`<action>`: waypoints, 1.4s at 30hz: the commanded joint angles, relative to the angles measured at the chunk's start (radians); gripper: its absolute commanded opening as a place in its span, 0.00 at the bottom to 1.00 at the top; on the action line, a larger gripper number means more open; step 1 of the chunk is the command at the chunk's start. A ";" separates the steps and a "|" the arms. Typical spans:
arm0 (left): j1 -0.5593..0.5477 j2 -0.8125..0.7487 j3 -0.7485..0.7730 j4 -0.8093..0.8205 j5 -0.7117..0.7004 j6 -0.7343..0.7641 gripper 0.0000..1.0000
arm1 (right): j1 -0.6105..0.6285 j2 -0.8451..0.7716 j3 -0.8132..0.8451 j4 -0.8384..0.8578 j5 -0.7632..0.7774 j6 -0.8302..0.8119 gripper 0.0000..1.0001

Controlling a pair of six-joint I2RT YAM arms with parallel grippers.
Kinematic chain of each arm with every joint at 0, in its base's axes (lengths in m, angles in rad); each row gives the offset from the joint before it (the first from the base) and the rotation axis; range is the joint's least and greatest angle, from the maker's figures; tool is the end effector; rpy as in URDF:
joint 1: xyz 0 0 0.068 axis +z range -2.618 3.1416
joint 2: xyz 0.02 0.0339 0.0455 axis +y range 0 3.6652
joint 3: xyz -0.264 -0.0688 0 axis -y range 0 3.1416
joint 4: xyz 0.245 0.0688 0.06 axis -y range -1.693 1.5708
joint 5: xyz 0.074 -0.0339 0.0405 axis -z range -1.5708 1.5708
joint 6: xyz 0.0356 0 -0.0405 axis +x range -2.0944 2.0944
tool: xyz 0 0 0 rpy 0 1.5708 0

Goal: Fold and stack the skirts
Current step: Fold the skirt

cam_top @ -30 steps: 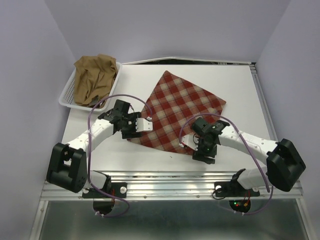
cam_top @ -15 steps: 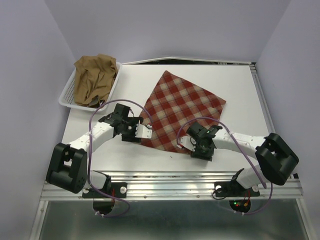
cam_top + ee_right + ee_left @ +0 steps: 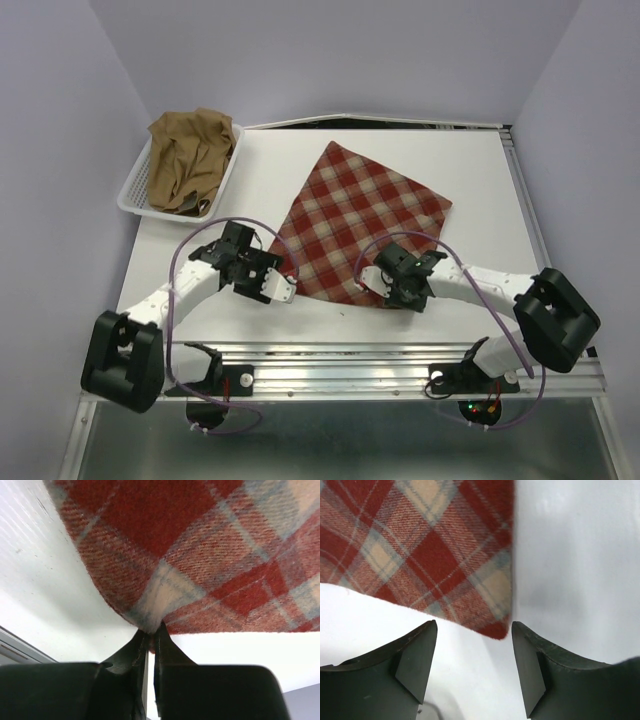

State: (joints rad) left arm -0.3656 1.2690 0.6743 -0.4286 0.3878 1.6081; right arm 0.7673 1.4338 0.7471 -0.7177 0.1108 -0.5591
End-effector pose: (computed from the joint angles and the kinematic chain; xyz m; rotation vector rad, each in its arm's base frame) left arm 0.2135 -0.0961 0.1867 2.1432 1.2525 0.0093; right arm 0.1680 0.1565 0.1582 -1.8125 2.3423 -0.1377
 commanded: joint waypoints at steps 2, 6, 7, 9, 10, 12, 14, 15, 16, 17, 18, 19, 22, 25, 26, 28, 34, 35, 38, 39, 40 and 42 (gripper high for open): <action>-0.006 -0.140 -0.071 -0.116 -0.001 0.139 0.72 | 0.003 -0.068 0.027 0.026 -0.056 0.047 0.01; -0.006 -0.079 -0.096 -0.018 -0.023 0.092 0.69 | 0.003 -0.076 0.067 0.003 -0.088 0.065 0.01; -0.006 -0.062 -0.093 0.005 -0.024 0.075 0.68 | 0.003 -0.076 0.072 0.000 -0.092 0.067 0.01; -0.006 -0.011 -0.076 0.030 -0.015 0.038 0.65 | 0.003 -0.073 0.083 -0.011 -0.102 0.065 0.01; -0.004 0.004 -0.064 0.053 -0.009 0.030 0.63 | 0.003 -0.073 0.081 -0.011 -0.100 0.065 0.01; -0.006 0.046 -0.058 0.079 -0.012 0.023 0.54 | 0.003 -0.070 0.074 -0.009 -0.097 0.061 0.01; -0.006 0.069 -0.058 0.100 -0.036 0.024 0.48 | 0.003 -0.075 0.067 -0.011 -0.099 0.059 0.01; -0.006 0.085 -0.061 0.111 -0.044 0.026 0.42 | 0.003 -0.078 0.064 -0.014 -0.100 0.059 0.01; -0.006 0.092 -0.070 0.134 -0.064 0.027 0.39 | 0.003 -0.081 0.063 -0.017 -0.102 0.060 0.01; -0.006 0.095 -0.073 0.145 -0.069 0.024 0.36 | 0.003 -0.084 0.063 -0.022 -0.102 0.059 0.01; -0.006 0.095 -0.076 0.154 -0.073 0.021 0.31 | 0.003 -0.091 0.063 -0.025 -0.102 0.059 0.01; -0.006 0.093 -0.088 0.175 -0.082 0.013 0.28 | 0.003 -0.093 0.063 -0.029 -0.100 0.059 0.01; -0.004 0.073 -0.096 0.191 -0.083 -0.005 0.16 | 0.003 -0.104 0.058 -0.032 -0.129 0.038 0.01; 0.017 0.023 -0.067 0.157 -0.047 -0.045 0.00 | 0.003 -0.119 0.058 -0.032 -0.114 0.019 0.01; 0.028 0.004 -0.052 0.142 -0.031 -0.054 0.00 | 0.003 -0.124 0.064 -0.035 -0.114 0.016 0.01; 0.045 -0.049 0.016 0.096 0.002 -0.128 0.00 | -0.029 -0.140 0.077 -0.037 -0.115 0.005 0.01; 0.071 -0.177 0.233 -0.059 0.120 -0.312 0.00 | -0.135 -0.190 0.234 -0.106 -0.243 -0.022 0.01; 0.071 -0.200 0.248 -0.073 0.143 -0.324 0.00 | -0.135 -0.202 0.257 -0.129 -0.264 -0.027 0.01; 0.071 -0.293 0.280 -0.108 0.161 -0.382 0.00 | -0.135 -0.214 0.333 -0.222 -0.339 -0.047 0.01; 0.071 -0.334 0.286 -0.120 0.163 -0.393 0.00 | -0.135 -0.223 0.348 -0.242 -0.371 -0.053 0.01; 0.071 -0.358 0.297 -0.149 0.166 -0.407 0.00 | -0.135 -0.225 0.377 -0.284 -0.390 -0.053 0.01; 0.071 -0.423 0.309 -0.171 0.169 -0.431 0.00 | -0.135 -0.233 0.408 -0.319 -0.454 -0.048 0.01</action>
State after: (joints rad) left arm -0.2989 0.9230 0.9447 -0.4980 0.5068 1.2633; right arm 0.6292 1.2293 1.0866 -0.9142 -0.2008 -0.5877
